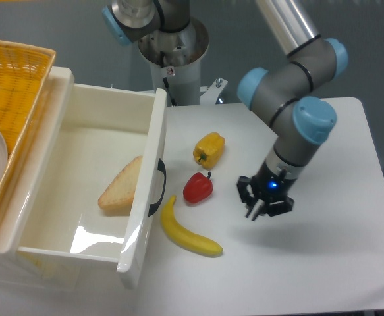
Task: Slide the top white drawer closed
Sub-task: 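Move the gripper over the red pepper toward the open drawer's front panel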
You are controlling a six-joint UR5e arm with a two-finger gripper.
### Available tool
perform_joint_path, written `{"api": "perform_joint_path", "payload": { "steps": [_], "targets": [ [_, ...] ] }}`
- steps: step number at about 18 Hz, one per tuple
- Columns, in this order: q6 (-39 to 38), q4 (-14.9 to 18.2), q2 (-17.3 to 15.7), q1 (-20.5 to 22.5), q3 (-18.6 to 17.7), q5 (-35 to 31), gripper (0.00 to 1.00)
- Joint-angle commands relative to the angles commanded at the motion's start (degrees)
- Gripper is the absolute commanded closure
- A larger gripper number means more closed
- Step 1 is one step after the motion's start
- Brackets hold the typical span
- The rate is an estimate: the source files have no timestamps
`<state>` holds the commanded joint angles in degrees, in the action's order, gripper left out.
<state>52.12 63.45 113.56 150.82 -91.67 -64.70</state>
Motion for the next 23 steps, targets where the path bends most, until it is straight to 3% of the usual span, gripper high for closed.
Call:
{"api": "perform_joint_path", "payload": {
  "steps": [6,11,16,20,23],
  "targets": [
    [-0.71,6.77,-2.28,-0.79,-0.87,3.26,0.79],
    [-4.73,8.01,-3.17,-0.88,-1.14,9.06,0.81],
    [-10.54,8.01,-4.31,-1.67,-1.75,9.24,0.84],
    [-12.04,8.01,-4.48,-1.85,-2.81,9.33,0.94],
    [-12.31,8.09,-4.84,-1.93,-3.25,9.33,0.95]
  ]
}}
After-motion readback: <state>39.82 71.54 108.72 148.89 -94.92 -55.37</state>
